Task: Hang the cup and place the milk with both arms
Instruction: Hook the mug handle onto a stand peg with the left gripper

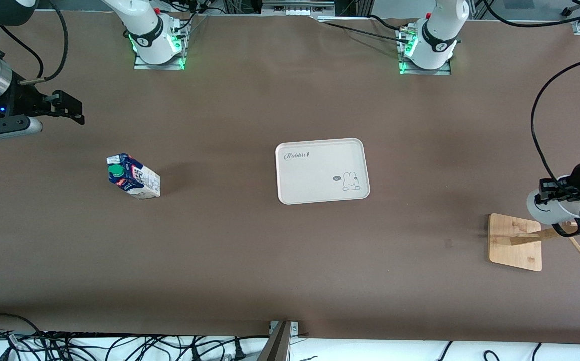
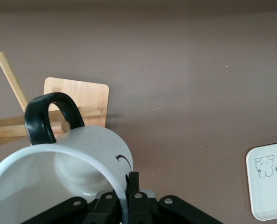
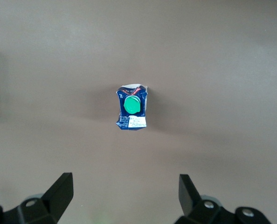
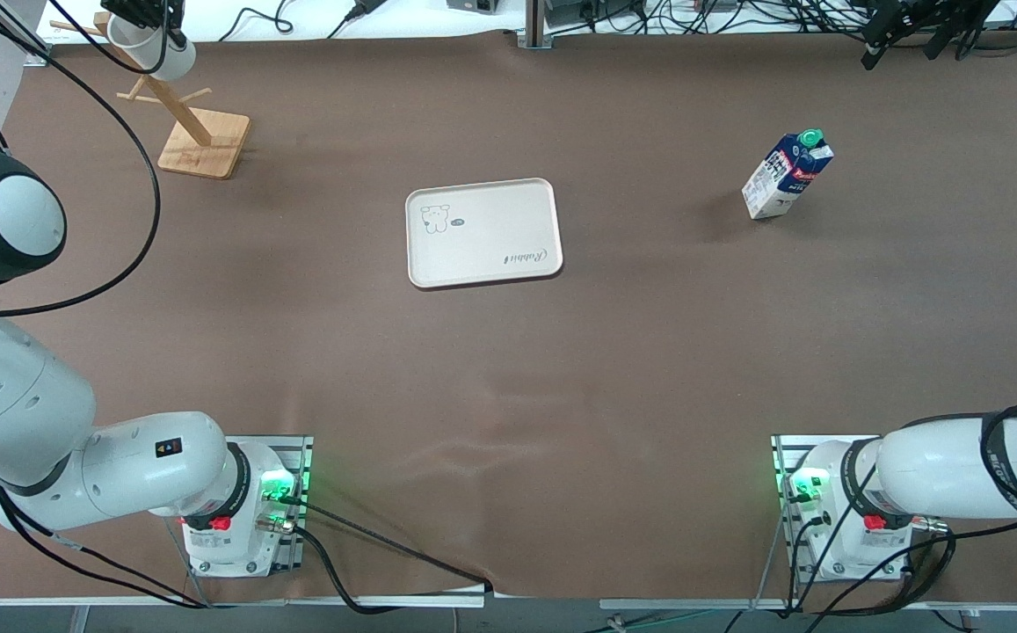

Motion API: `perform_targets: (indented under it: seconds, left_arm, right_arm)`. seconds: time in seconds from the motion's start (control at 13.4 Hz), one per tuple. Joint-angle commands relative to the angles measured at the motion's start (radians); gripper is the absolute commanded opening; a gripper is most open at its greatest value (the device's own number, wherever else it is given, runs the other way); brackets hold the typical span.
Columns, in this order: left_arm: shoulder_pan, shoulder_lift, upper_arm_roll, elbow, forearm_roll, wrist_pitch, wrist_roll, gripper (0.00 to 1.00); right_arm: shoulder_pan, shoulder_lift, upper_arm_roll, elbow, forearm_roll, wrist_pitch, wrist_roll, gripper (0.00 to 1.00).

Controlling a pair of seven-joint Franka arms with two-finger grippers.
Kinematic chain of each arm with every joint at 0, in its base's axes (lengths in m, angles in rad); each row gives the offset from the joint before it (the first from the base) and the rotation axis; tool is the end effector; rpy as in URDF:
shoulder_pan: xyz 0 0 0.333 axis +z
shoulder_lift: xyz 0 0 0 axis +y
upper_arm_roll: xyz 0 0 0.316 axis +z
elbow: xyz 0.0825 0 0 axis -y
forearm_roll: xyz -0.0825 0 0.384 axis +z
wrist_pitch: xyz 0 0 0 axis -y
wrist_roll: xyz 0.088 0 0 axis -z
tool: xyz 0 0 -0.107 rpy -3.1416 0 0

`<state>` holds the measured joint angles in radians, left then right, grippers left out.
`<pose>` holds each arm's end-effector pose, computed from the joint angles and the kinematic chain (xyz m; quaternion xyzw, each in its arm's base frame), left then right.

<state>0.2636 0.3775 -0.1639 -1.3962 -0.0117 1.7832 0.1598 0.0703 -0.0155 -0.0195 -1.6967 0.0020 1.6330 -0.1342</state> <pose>0.6690 0.0835 0.4965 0.9991 -0.0229 0.0118 0.0345 0.5504 0.0281 0.5788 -0.9954 -0.0923 0.0240 0.0021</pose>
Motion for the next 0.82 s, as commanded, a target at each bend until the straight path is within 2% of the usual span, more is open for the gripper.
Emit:
perform_targets:
  seconds: [0.0,0.3,0.37,0.45,0.52,0.75]
  left_arm:
    - [0.025,0.017,-0.009,0.009,-0.019,-0.015,0.03,0.0]
    - [0.042,0.02,-0.009,-0.001,-0.019,-0.018,0.032,0.0]
    - [0.043,0.02,-0.009,-0.004,-0.019,-0.021,0.03,0.17]
    - [0.043,0.021,-0.009,-0.004,-0.017,-0.021,0.029,0.67]
    - [0.045,0.021,-0.009,-0.004,-0.022,-0.019,0.018,1.0]
    - [0.031,0.02,-0.016,0.006,-0.03,-0.021,-0.015,1.0]
  right_arm:
    - [-0.015,0.005,0.015,0.054,-0.017,-0.022,-0.01,1.0]
    - [-0.017,0.015,0.015,0.057,-0.011,-0.022,-0.011,1.0]
    - [-0.015,0.015,0.015,0.057,-0.011,-0.024,-0.012,1.0]
    - [-0.015,0.015,0.013,0.055,-0.011,-0.024,-0.015,1.0]
    - [-0.015,0.015,0.013,0.055,-0.01,-0.024,-0.015,1.0]
    - [-0.017,0.019,0.015,0.055,-0.011,-0.024,-0.015,1.0]
